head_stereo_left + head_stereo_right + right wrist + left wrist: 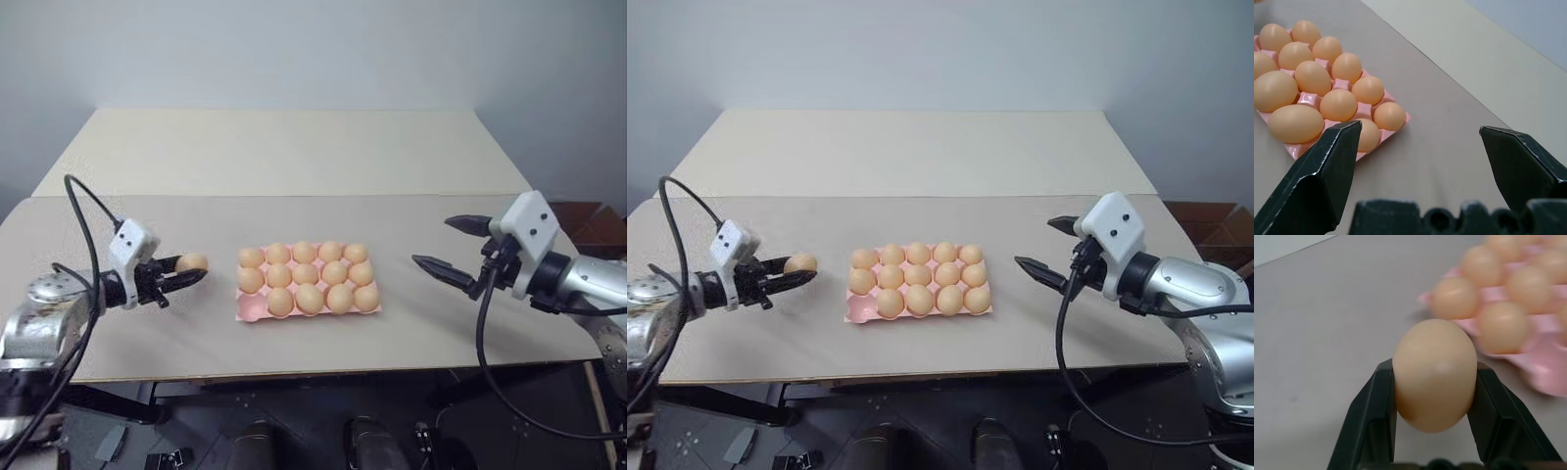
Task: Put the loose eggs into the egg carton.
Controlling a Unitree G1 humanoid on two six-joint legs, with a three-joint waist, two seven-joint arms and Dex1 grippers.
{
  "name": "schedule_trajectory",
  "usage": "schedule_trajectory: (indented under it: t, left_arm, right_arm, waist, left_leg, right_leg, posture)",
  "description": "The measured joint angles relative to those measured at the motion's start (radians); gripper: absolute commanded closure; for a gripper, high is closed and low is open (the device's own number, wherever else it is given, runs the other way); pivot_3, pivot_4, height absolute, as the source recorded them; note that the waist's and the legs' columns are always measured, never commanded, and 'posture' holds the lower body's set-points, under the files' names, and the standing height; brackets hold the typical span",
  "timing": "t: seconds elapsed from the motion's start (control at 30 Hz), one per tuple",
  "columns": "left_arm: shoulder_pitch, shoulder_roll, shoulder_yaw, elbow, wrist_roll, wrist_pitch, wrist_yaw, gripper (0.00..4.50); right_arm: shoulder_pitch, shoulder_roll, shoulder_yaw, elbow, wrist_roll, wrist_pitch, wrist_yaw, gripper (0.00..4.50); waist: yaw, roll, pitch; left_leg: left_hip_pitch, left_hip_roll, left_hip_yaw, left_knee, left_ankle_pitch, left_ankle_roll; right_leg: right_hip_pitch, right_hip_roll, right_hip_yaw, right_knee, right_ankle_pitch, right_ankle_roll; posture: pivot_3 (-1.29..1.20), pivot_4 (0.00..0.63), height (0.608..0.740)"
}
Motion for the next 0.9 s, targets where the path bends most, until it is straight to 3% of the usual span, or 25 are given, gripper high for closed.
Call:
schedule_trajectory:
  t: [0.4, 0.67, 0.8, 0.9]
  left_arm:
    - [0.056, -0.085, -0.102, -0.107, -0.017, -0.005, -0.035, 2.83]
    - [-0.007, -0.105, -0.156, -0.059, -0.007, -0.006, -0.047, 0.13]
    - [-0.004, -0.092, -0.104, -0.068, -0.041, -0.002, -0.044, 0.02]
    - [0.047, -0.045, 0.003, -0.086, -0.075, -0.003, -0.051, 0.02]
  right_arm:
    - [0.007, 0.001, 0.000, -0.015, 0.001, 0.000, -0.023, 0.00]
    - [0.004, 0.002, 0.001, -0.015, 0.002, 0.010, -0.037, 0.00]
    - [0.005, 0.003, 0.001, -0.018, 0.009, 0.019, -0.040, 0.00]
    - [0.006, 0.003, 0.001, -0.026, 0.013, 0.021, -0.041, 0.00]
  waist:
    - [0.005, 0.000, 0.000]
    - [0.005, 0.000, 0.000]
    - [0.003, 0.000, 0.000]
    - [-0.005, 0.000, 0.000]
  left_leg:
    - [0.000, -0.001, 0.001, 0.000, 0.000, 0.000]
    - [0.000, -0.001, 0.000, 0.001, 0.000, 0.000]
    - [0.000, 0.000, 0.000, 0.001, 0.000, 0.000]
    - [0.000, 0.001, -0.002, 0.000, 0.000, 0.000]
  right_leg:
    - [0.001, 0.001, 0.000, -0.001, 0.000, 0.000]
    - [0.000, 0.001, 0.000, -0.001, 0.000, 0.001]
    - [0.000, 0.001, 0.000, 0.000, 0.000, 0.000]
    - [0.000, 0.001, 0.000, 0.000, 0.000, 0.000]
  posture:
    - [0.00, 0.150, 0.740]
    - [0.00, 0.150, 0.740]
    - [0.00, 0.150, 0.740]
    - [0.00, 0.150, 0.740]
